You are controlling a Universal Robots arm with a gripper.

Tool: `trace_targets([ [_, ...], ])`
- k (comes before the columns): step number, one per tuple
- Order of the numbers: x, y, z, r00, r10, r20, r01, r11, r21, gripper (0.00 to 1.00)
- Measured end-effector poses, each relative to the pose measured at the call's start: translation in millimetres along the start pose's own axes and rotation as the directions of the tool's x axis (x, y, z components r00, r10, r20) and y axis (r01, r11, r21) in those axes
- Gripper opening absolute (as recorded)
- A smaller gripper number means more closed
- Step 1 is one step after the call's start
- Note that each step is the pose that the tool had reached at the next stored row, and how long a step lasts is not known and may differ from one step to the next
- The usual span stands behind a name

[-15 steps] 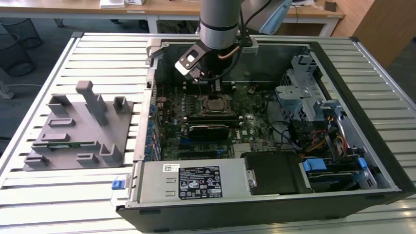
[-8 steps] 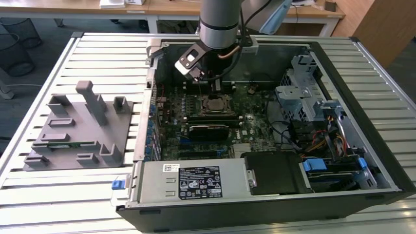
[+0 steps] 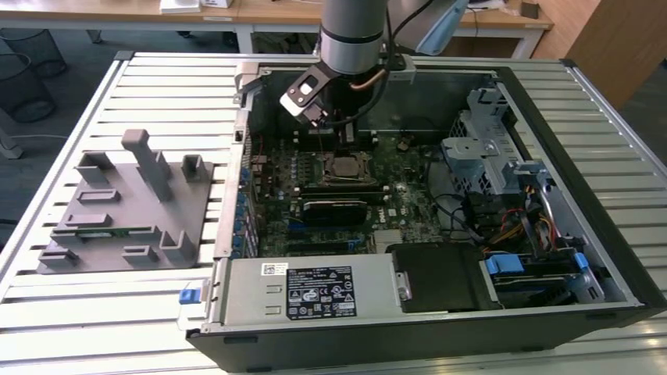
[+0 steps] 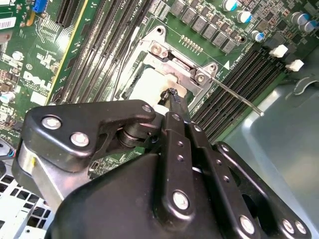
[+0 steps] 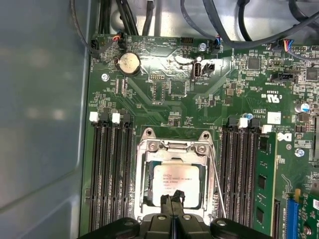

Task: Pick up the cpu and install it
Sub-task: 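Install the first cpu locking lever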

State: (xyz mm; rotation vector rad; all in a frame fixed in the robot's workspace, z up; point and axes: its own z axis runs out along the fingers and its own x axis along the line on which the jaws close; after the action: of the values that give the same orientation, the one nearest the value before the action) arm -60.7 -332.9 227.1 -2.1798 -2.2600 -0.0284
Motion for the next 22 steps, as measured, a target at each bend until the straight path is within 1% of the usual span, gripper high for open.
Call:
trace_targets([
  [17, 0.3, 0.1, -11.3, 1.0, 0.0, 0.0, 0.0, 1.0, -0.0001, 0.11],
  [22, 0.5, 0.2, -16.1, 1.0, 0.0, 0.0005, 0.0, 1.0, 0.0, 0.11],
])
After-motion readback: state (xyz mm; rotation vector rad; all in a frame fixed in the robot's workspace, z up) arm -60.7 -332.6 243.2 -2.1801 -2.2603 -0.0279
